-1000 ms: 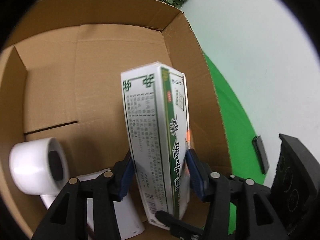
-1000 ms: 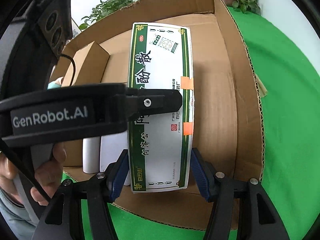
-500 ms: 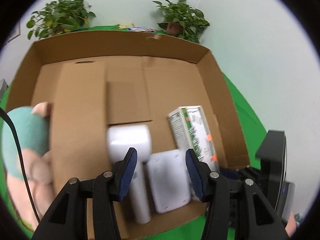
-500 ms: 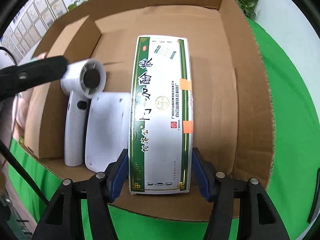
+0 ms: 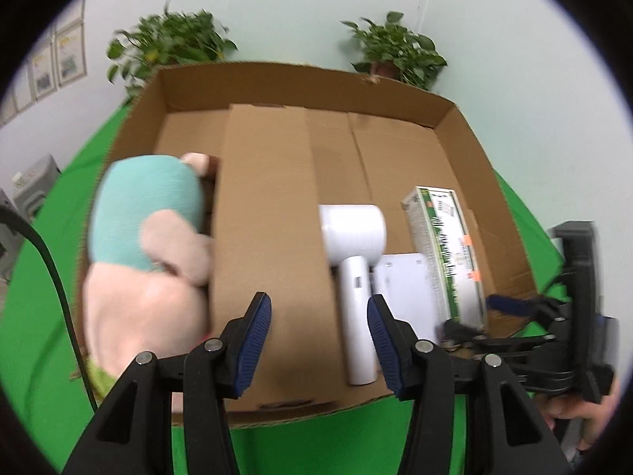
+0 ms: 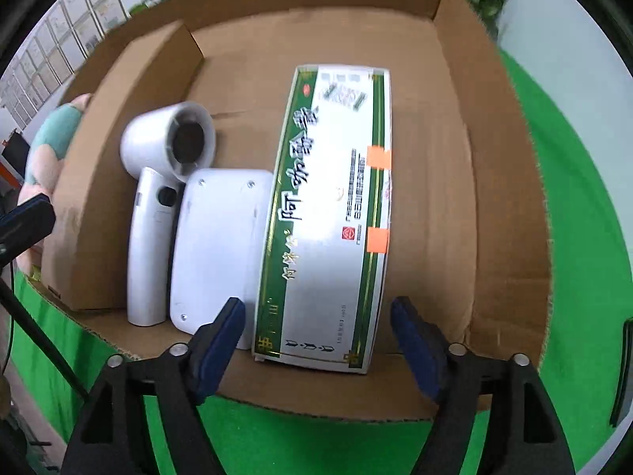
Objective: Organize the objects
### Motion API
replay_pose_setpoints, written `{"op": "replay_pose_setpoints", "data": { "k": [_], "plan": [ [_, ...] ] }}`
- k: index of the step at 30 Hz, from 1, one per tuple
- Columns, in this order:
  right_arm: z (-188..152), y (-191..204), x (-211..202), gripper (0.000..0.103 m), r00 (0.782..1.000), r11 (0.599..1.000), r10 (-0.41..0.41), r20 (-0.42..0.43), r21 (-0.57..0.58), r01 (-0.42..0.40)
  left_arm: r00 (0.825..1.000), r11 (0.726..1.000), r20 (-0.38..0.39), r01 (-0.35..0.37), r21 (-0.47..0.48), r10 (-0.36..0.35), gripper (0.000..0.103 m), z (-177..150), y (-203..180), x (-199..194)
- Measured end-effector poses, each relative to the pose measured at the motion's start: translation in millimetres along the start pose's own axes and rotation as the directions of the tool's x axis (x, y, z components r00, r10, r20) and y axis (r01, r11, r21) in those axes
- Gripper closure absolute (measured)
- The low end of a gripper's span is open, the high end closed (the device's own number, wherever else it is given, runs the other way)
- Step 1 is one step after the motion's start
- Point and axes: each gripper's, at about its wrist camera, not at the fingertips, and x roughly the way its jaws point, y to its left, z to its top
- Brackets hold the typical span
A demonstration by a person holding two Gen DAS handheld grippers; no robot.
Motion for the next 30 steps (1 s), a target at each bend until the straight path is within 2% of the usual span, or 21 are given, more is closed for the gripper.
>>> {"op": "replay_pose_setpoints", "data": {
  "k": [3, 4, 5, 7, 9, 10, 12, 13, 16, 17, 18, 20, 21, 30],
  "plan": [
    [-12.3, 3.7, -31.0, 0.006, 0.986, 1.0, 0.018, 0.163, 0.011, -0.02, 0.991, 0.996, 0.092, -0.094, 0.005, 0.093, 0.039, -16.5, 3.2, -15.5],
    [-21.8, 6.7, -47.3, 0.001, 0.964, 0.999, 0.023, 0.263, 0.016, -0.028, 0.979, 0.988, 0.136, -0.154, -0.004, 0.153, 0.027, -23.8, 3.8, -20.3],
    [-29.6, 9.6, -55.9, 0.0, 0.948, 0.999, 0.018, 0.318, 0.025, -0.028, 0.956, 0.973, 0.183, -0.227, -0.035, 0.229, 0.017, -32.7, 5.1, -24.7],
    [-50.4, 17.9, -70.8, 0.0, 0.902, 0.999, -0.007, 0.431, 0.048, -0.015, 0.917, 0.947, 0.233, -0.314, -0.074, 0.322, 0.017, -46.9, 5.9, -25.6],
    [-52.5, 19.6, -63.8, 0.0, 0.88, 0.999, -0.026, 0.475, 0.05, 0.002, 0.895, 0.926, 0.24, -0.369, -0.075, 0.376, 0.017, -61.3, 6.5, -19.3],
    [-57.2, 24.4, -62.4, 0.0, 0.875, 0.999, -0.04, 0.482, 0.047, 0.02, 0.888, 0.92, 0.242, -0.384, -0.077, 0.39, 0.017, -65.2, 7.0, -17.4],
    [-61.2, 21.3, -57.3, 0.0, 0.867, 0.998, -0.066, 0.494, 0.042, 0.051, 0.882, 0.915, 0.244, -0.394, -0.085, 0.402, 0.017, -71.7, 8.8, -10.5],
    [-64.7, 23.0, -59.5, 0.0, 0.862, 0.997, -0.079, 0.5, 0.045, 0.065, 0.88, 0.92, 0.269, -0.379, -0.102, 0.392, 0.016, -73.9, 10.6, -9.9],
    [-50.2, 37.0, -44.3, 0.0, 0.862, 0.996, -0.082, 0.5, 0.058, 0.062, 0.872, 0.922, 0.3, -0.368, -0.12, 0.387, 0.012, -73.6, 11.6, -7.6],
    [-38.4, 41.6, -22.8, 0.0, 0.859, 0.996, -0.089, 0.504, 0.057, 0.069, 0.869, 0.923, 0.314, -0.366, -0.117, 0.384, 0.01, -74.4, 11.8, -6.0],
    [-40.9, 44.3, -22.1, 0.0, 0.859, 0.996, -0.088, 0.505, 0.052, 0.072, 0.865, 0.924, 0.327, -0.364, -0.115, 0.381, 0.009, -75.4, 11.9, -5.7],
    [-81.7, 9.6, 2.0, 0.0, 0.858, 0.996, -0.091, 0.506, 0.038, 0.084, 0.861, 0.929, 0.351, -0.355, -0.106, 0.369, 0.004, -78.6, 12.3, -5.1],
    [-80.8, 11.9, 6.9, 0.0, 0.858, 0.995, -0.096, 0.505, 0.033, 0.092, 0.858, 0.93, 0.361, -0.353, -0.102, 0.366, 0.003, -80.0, 12.0, -4.8],
    [-75.7, 17.9, 26.3, 0.0, 0.856, 0.993, -0.111, 0.505, 0.028, 0.112, 0.865, 0.936, 0.36, -0.337, -0.099, 0.35, 0.0, -78.5, 12.1, -3.0]
  ]
}}
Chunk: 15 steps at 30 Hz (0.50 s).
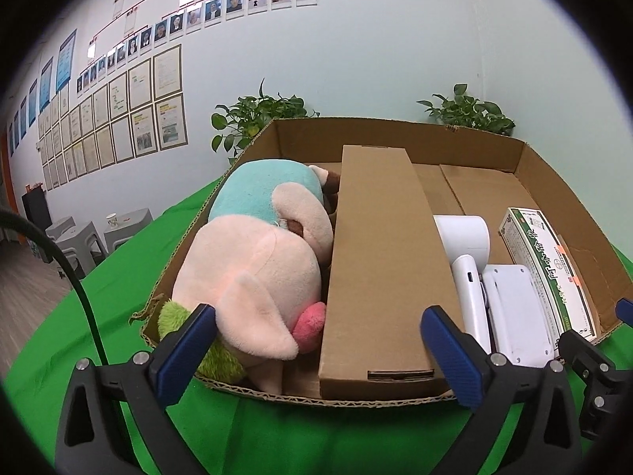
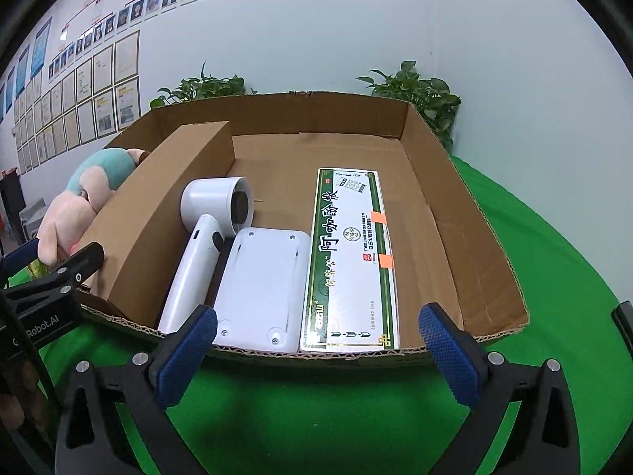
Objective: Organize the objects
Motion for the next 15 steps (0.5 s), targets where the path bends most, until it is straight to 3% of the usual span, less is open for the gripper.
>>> {"op": "replay_pose_setpoints", "data": {
  "k": [15],
  "plan": [
    [-2.9, -1.6, -8.1, 0.0, 1.0, 1.0, 0.012, -0.005, 0.003, -0.012, 1.0, 1.0, -0.003, 0.004, -0.003, -0.004, 0.0, 0.0, -0.9, -0.1]
  ]
}}
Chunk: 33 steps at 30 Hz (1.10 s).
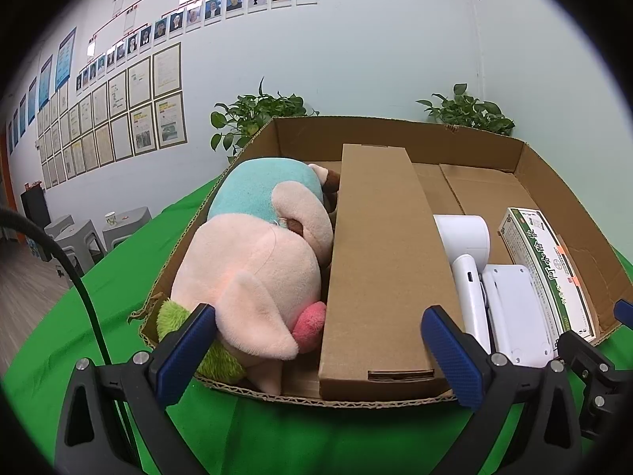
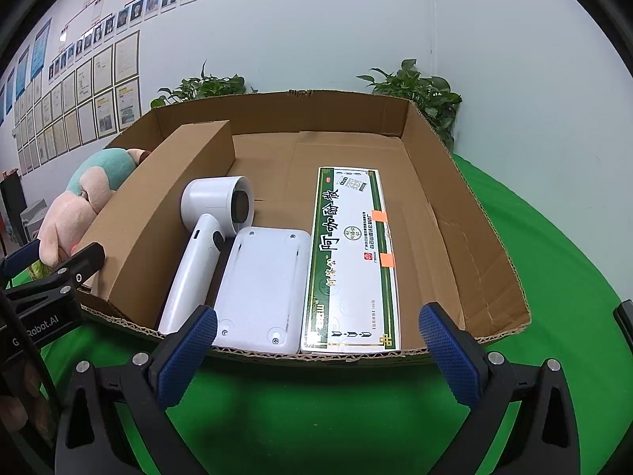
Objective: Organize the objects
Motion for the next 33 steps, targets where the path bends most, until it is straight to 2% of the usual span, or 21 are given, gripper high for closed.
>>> {"op": "replay_pose_setpoints", "data": {
  "k": [33],
  "plan": [
    [-0.7, 7.7, -1.2, 0.0, 1.0, 1.0, 0.006, 0.001, 0.005, -0.006, 1.0, 1.0, -0.002, 0.004, -0.005, -0.004, 0.0, -0.2, 0.2, 0.5]
  ]
}}
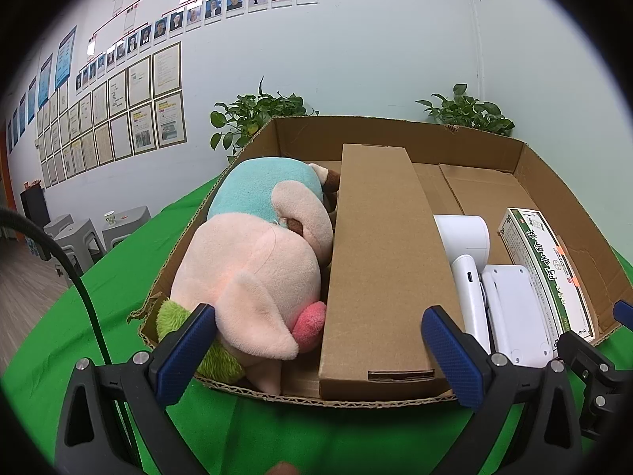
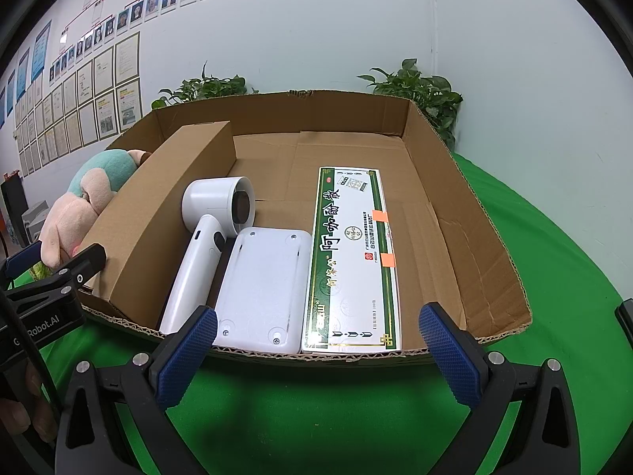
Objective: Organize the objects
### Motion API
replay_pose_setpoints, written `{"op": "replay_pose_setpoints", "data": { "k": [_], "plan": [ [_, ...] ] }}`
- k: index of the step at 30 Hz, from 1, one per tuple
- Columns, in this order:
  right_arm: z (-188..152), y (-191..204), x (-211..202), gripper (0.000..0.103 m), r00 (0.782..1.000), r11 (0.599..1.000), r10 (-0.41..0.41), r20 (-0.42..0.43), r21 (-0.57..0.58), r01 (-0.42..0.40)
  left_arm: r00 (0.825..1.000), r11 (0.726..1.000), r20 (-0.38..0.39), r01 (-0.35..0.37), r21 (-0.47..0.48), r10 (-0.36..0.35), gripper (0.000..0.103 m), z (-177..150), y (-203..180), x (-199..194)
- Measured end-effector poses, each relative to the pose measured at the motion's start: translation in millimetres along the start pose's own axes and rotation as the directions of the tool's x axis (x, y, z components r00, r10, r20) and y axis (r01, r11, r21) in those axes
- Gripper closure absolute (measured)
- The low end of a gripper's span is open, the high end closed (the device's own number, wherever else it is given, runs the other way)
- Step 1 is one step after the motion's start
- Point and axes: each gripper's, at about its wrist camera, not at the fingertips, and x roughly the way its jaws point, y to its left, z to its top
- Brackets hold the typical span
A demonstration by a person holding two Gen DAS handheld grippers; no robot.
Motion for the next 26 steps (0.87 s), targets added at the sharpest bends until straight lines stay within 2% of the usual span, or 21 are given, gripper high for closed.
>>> {"op": "replay_pose_setpoints", "data": {
  "k": [26],
  "plan": [
    [-0.1, 0.9, 0.0, 0.0, 1.0, 1.0, -0.001, 0.0, 0.0, 0.001, 1.0, 1.0, 0.001, -0.005, 0.004, 0.005, 0.0, 0.2, 0.2, -0.3]
  ]
}}
